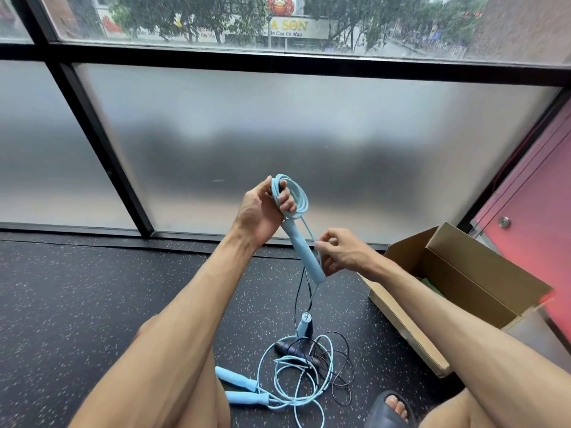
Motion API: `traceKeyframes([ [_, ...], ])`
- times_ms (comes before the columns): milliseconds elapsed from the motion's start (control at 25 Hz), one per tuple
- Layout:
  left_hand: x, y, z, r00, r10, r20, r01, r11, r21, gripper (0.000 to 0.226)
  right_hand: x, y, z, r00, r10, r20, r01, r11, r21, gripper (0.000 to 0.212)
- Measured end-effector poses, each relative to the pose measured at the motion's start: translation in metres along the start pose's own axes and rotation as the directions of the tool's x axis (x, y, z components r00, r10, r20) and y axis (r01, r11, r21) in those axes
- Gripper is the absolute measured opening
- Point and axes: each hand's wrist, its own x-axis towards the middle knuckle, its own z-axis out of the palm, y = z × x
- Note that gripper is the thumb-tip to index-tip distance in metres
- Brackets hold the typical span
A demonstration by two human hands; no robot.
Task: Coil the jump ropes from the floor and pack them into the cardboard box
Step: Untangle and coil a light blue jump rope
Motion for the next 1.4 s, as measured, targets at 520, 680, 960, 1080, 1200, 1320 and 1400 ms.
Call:
traceKeyframes([
  [520, 0.01, -0.008, -0.012, 0.788, 0.567, -0.24, -0.276, 0.674, 0.685, 0.029, -0.014, -0.012, 0.005, 0.97, 0.084, 0.226, -0.055, 0.989, -0.135, 0.017],
  [680, 0.014, -0.014, -0.021, 0.791, 0.61, -0.037, -0.146, 0.247, 0.958, 0.03, -0.013, -0.024, 0.004, 0.985, -0.128, 0.119, 0.145, 0.98, -0.14, 0.016],
  [960, 0.005, -0.02, -0.01, 0.991, -0.047, -0.126, 0.132, 0.166, 0.977, 0.042, -0.008, -0.026, -0.013, 0.901, -0.417, -0.115, 0.354, 0.864, -0.359, 0.022],
  [1080, -0.004, -0.02, -0.002, 0.953, -0.27, -0.138, 0.201, 0.218, 0.955, 0.059, -0.006, -0.021, -0.019, 0.867, -0.474, -0.157, 0.36, 0.811, -0.462, 0.02],
  [1200, -0.012, -0.014, 0.002, 0.91, -0.414, -0.036, 0.213, 0.39, 0.896, 0.063, -0.004, -0.016, -0.023, 0.863, -0.456, -0.218, 0.318, 0.825, -0.466, 0.028],
  [1320, -0.01, -0.008, 0.001, 0.863, -0.494, 0.105, 0.287, 0.651, 0.702, 0.06, -0.002, -0.013, -0.024, 0.891, -0.398, -0.221, 0.297, 0.876, -0.381, 0.035],
  [1400, -0.008, -0.006, 0.001, 0.873, -0.464, 0.146, 0.333, 0.789, 0.517, 0.055, -0.002, -0.011, -0.023, 0.918, -0.347, -0.19, 0.288, 0.915, -0.282, 0.029],
])
